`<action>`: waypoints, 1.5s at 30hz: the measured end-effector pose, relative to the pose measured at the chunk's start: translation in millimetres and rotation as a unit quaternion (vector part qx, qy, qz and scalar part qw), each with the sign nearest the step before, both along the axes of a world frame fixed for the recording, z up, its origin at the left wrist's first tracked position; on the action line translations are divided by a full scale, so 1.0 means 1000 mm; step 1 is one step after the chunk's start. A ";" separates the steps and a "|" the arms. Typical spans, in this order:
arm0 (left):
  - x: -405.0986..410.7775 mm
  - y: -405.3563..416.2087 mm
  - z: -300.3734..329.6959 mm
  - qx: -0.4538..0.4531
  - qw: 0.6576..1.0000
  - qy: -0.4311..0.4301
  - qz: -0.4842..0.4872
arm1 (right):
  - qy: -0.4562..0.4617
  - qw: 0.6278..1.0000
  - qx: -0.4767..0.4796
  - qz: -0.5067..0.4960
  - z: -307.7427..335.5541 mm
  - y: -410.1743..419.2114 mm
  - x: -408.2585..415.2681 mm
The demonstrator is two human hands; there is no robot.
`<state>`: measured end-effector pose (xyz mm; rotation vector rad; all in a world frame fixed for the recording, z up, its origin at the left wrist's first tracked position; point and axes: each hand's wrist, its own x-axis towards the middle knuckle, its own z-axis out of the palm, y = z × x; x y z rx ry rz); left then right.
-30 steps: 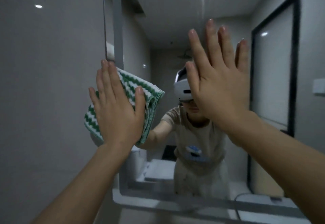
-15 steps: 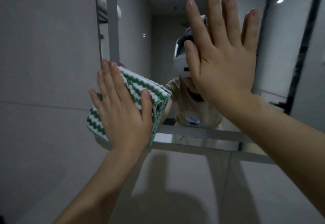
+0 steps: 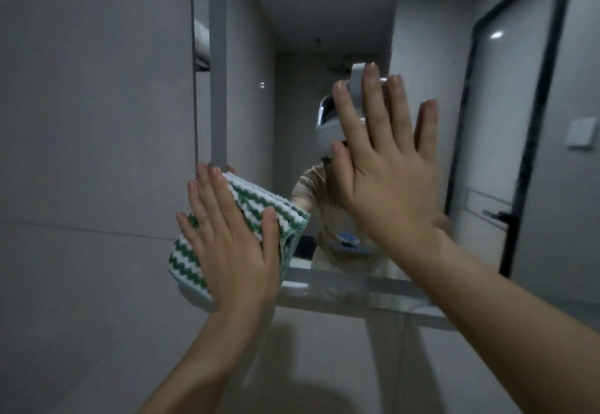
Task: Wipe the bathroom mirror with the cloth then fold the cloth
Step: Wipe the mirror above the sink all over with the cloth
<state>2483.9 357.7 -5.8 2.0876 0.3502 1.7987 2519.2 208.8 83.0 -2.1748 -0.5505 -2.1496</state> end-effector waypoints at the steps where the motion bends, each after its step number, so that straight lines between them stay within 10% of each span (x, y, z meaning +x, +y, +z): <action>1: 0.000 -0.001 0.003 -0.006 1.000 0.002 0.001 | 0.008 1.000 -0.002 -0.001 0.000 -0.001 -0.001; 8: 0.002 -0.030 0.053 0.009 1.000 0.010 -0.013 | 0.126 0.972 0.003 0.200 0.001 -0.021 -0.030; 26: -0.014 -0.041 0.077 -0.007 0.948 -0.065 -0.310 | 0.103 0.963 -0.168 0.183 -0.005 -0.006 -0.047; 32: -0.007 -0.018 0.077 0.115 0.985 0.023 -0.129 | 0.091 0.971 -0.202 0.091 -0.011 -0.004 -0.026; 45: -0.008 0.031 0.054 0.240 0.966 0.088 -0.051 | 0.064 0.985 -0.159 0.032 -0.014 0.016 -0.045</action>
